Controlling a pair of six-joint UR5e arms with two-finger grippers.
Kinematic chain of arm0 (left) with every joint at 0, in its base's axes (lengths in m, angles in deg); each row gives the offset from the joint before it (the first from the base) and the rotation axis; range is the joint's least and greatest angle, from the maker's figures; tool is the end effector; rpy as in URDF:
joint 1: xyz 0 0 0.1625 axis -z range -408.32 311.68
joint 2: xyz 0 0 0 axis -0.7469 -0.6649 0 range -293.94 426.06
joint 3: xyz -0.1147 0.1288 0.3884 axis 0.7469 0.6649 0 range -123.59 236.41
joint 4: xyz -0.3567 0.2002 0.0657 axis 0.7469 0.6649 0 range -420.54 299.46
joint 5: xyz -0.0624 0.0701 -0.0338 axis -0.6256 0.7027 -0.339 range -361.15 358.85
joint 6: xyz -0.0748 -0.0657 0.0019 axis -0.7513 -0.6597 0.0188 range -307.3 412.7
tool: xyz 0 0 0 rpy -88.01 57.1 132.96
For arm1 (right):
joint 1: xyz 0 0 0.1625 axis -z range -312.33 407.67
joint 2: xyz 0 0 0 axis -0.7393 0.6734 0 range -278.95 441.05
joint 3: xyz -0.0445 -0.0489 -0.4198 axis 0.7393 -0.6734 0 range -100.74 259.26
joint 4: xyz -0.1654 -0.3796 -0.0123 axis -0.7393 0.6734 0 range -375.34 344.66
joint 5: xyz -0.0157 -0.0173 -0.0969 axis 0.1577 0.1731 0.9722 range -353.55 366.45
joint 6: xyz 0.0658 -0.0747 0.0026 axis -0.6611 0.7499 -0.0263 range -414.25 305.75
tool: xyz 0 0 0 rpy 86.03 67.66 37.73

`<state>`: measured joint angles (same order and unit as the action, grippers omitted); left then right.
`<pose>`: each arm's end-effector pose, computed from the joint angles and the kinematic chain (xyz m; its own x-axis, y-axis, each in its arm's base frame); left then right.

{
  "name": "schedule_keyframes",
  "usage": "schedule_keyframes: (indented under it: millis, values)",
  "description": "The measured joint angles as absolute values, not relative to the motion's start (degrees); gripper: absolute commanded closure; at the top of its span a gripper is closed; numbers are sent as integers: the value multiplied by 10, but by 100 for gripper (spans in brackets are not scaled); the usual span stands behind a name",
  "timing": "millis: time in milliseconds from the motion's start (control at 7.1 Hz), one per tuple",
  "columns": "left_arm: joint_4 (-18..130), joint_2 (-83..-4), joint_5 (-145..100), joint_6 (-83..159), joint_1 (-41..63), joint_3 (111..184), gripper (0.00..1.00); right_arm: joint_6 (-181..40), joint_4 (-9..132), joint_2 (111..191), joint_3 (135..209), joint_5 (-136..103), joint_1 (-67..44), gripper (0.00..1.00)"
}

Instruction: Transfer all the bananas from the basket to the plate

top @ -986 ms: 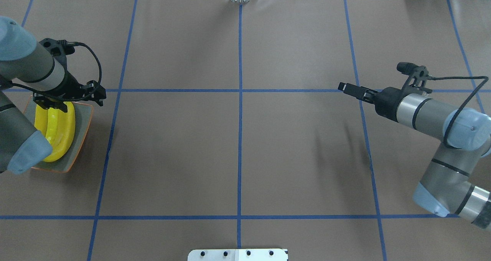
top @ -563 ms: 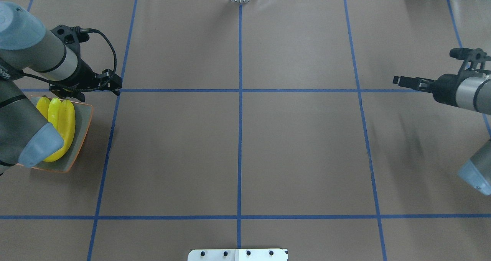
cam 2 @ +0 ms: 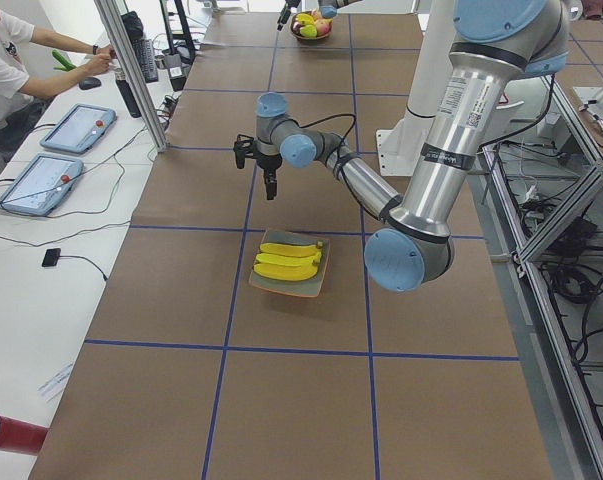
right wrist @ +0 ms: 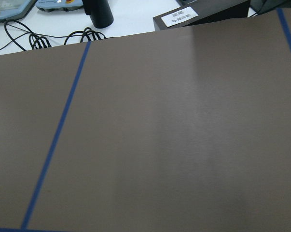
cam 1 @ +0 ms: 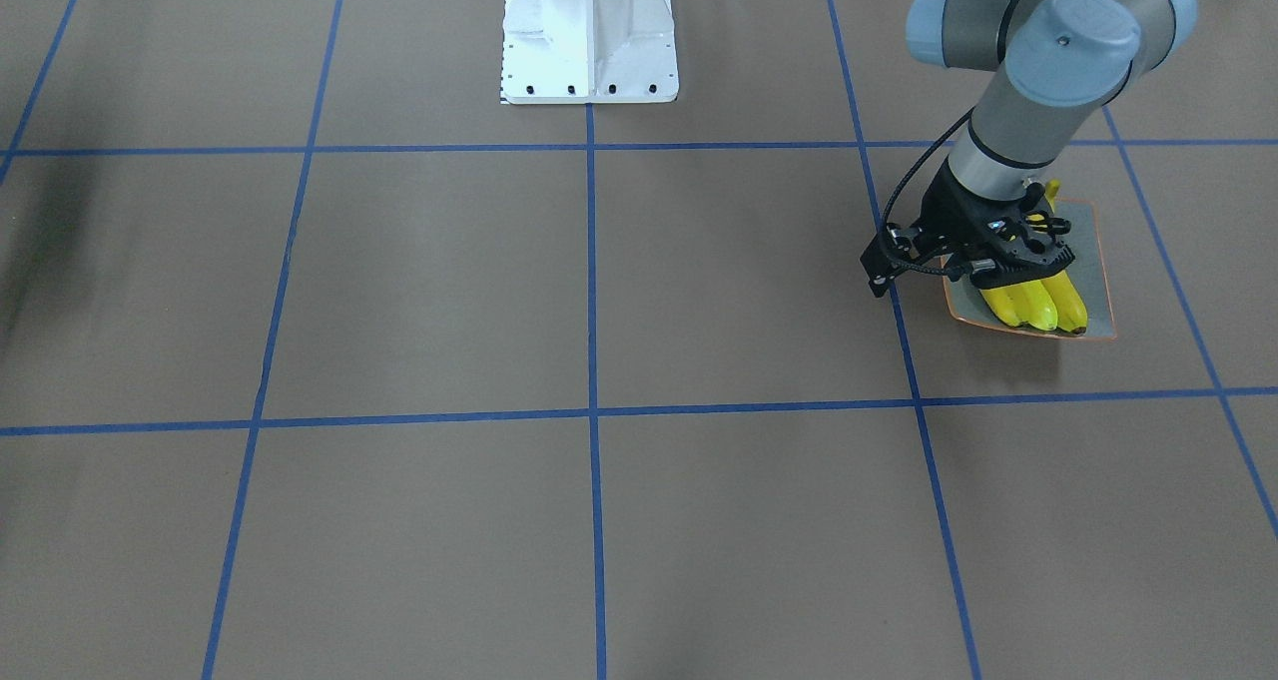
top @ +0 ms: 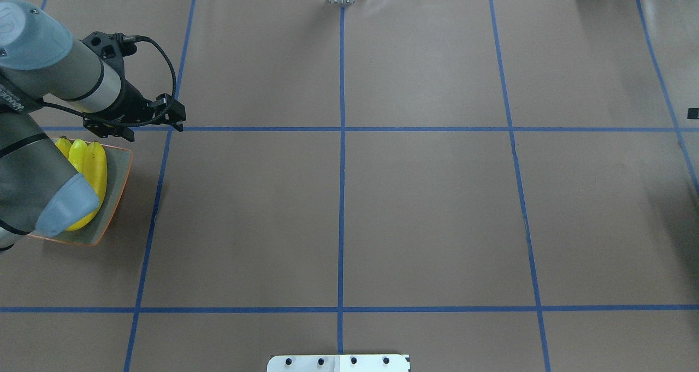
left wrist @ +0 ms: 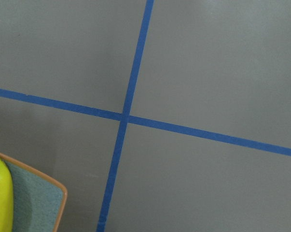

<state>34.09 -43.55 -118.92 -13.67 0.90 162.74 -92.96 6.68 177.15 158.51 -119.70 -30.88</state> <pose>0.3216 -0.5061 0.3347 0.6438 -0.2035 -0.7377 0.2337 0.9702 -0.0637 -0.0172 -0.4611 0.6715 0.6243 -0.0918 0.7758 -0.3407 0.8617 0.3761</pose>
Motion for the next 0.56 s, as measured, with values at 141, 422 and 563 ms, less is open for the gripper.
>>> schedule_keyframes:
  millis: [141, 422, 563]
  values:
    - [342, -436, -1189, -138, 8, 1624, 0, -867, 68, 1792, 1568, -1236, -352, 0]
    - [348, -437, -1189, -142, 4, 1617, 0, -710, 92, 1819, 1535, -1302, -425, 0]
    - [359, -437, -1189, -151, 0, 1615, 0, -607, 124, 1835, 1527, -1317, -452, 0]
